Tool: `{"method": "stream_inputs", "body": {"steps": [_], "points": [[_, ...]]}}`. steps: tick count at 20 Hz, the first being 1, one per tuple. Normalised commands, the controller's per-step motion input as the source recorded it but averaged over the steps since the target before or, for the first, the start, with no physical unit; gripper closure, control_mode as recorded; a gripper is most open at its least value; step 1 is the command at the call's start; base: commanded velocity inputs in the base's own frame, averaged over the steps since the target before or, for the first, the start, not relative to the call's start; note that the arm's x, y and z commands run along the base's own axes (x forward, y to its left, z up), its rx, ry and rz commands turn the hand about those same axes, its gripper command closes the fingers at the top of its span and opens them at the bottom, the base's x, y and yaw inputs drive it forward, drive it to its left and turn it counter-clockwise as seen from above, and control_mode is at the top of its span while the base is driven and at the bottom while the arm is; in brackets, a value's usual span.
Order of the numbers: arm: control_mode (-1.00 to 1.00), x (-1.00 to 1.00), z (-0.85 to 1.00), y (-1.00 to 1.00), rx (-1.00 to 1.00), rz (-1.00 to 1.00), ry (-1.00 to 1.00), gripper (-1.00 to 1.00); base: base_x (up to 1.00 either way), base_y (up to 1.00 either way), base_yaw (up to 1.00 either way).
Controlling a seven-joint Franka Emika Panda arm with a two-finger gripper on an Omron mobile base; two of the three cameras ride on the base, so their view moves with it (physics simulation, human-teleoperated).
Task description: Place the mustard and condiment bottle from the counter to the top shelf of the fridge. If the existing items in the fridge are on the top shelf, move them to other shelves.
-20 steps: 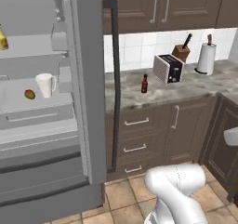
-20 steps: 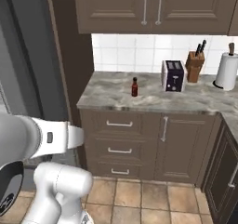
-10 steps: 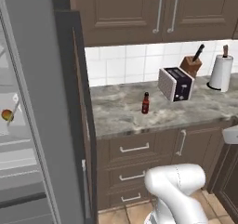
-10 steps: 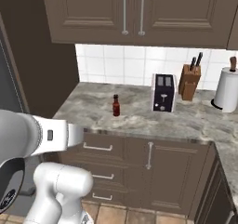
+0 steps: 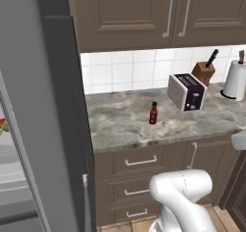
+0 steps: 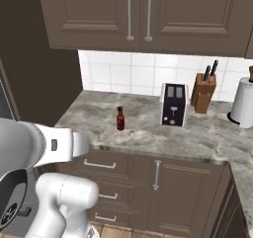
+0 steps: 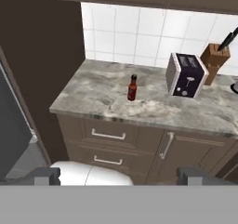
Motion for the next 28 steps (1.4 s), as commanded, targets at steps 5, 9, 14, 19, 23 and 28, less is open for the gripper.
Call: {"method": "stream_inputs", "body": {"steps": [5, 9, 14, 19, 23, 28], "points": [[1.00, 0.00, 0.00, 0.00, 0.00, 0.00, 0.00, -1.00, 0.65, 0.00, 0.00], [-1.00, 0.35, -0.22, 0.00, 0.04, -0.01, 0.06, -1.00, 0.12, 0.00, 0.00], [-1.00, 0.79, -0.45, 0.02, 0.09, -0.01, 0.08, -1.00, 0.00, 0.00, 0.00], [-1.00, 0.90, -0.59, 0.14, 0.03, -0.03, 0.03, -1.00, 0.00, 0.00, 0.00], [-1.00, 0.86, -0.46, 0.18, 0.00, -0.04, 0.02, -1.00, 0.00, 0.00, 0.00], [-1.00, 0.79, -0.44, 0.17, 0.00, -0.10, 0.07, -1.00, 0.00, 0.00, 0.00]]}}
